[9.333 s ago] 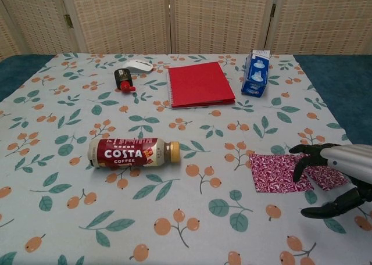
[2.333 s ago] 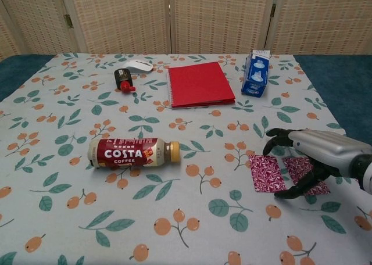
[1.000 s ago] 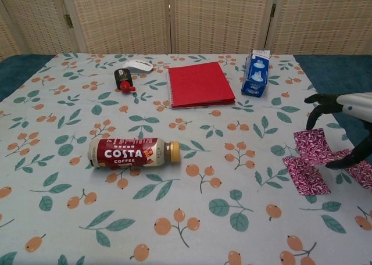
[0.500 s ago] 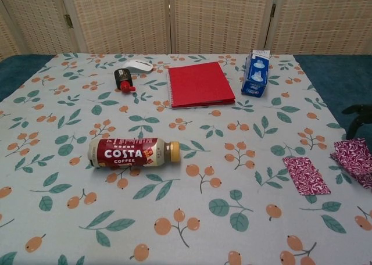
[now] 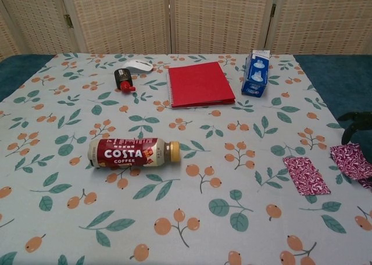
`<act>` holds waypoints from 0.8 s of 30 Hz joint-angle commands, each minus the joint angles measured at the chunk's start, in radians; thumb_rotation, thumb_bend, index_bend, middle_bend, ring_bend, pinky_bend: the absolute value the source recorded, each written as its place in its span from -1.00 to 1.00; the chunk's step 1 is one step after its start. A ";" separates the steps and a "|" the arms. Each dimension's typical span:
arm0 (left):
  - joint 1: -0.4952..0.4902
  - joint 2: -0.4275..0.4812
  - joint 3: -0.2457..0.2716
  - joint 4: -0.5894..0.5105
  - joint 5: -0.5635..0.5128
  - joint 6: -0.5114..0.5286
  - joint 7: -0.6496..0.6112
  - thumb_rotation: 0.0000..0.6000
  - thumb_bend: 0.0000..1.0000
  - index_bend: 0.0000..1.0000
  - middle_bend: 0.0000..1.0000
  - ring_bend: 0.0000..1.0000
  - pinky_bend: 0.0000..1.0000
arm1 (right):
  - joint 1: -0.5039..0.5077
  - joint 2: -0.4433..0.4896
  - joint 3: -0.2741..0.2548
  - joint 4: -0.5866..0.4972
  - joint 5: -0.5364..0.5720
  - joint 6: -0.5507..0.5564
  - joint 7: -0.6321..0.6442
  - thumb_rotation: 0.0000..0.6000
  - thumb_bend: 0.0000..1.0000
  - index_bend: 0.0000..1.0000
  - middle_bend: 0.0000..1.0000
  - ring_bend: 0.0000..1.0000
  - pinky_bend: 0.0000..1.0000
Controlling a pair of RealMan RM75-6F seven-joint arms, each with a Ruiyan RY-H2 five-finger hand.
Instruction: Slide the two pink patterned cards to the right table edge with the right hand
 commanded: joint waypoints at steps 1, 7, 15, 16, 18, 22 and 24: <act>0.002 -0.001 0.001 -0.001 0.002 0.002 0.001 1.00 -0.50 -0.77 -0.99 -0.83 -1.00 | 0.001 -0.001 0.001 0.002 -0.003 -0.002 0.002 0.75 -0.64 -0.48 -0.86 -1.00 -1.00; 0.005 0.001 0.002 -0.001 0.003 0.006 0.000 1.00 -0.50 -0.77 -0.99 -0.83 -1.00 | -0.001 0.003 -0.003 -0.002 -0.005 -0.008 -0.008 0.73 -0.64 -0.51 -0.86 -1.00 -1.00; 0.009 -0.001 0.003 0.003 0.007 0.010 -0.004 1.00 -0.50 -0.77 -0.99 -0.83 -1.00 | -0.011 0.015 -0.005 -0.003 0.005 -0.010 -0.021 0.74 -0.64 -0.51 -0.87 -1.00 -1.00; 0.009 -0.002 0.003 0.003 0.007 0.011 -0.004 1.00 -0.50 -0.77 -0.99 -0.83 -1.00 | -0.011 0.016 -0.006 -0.001 0.006 -0.012 -0.022 0.74 -0.64 -0.51 -0.87 -1.00 -1.00; 0.010 -0.003 0.004 0.003 0.009 0.012 -0.003 1.00 -0.50 -0.77 -0.99 -0.83 -1.00 | -0.011 0.015 -0.007 0.000 0.005 -0.016 -0.022 0.73 -0.64 -0.53 -0.87 -1.00 -1.00; 0.011 -0.003 0.006 0.003 0.010 0.012 -0.002 1.00 -0.50 -0.77 -0.99 -0.83 -1.00 | -0.009 0.009 -0.008 0.002 -0.002 -0.019 -0.020 0.73 -0.64 -0.56 -0.87 -1.00 -1.00; 0.013 -0.003 0.006 0.002 0.009 0.014 -0.002 1.00 -0.50 -0.77 -0.99 -0.83 -1.00 | -0.009 0.008 -0.009 0.003 -0.003 -0.020 -0.023 0.73 -0.64 -0.58 -0.87 -1.00 -1.00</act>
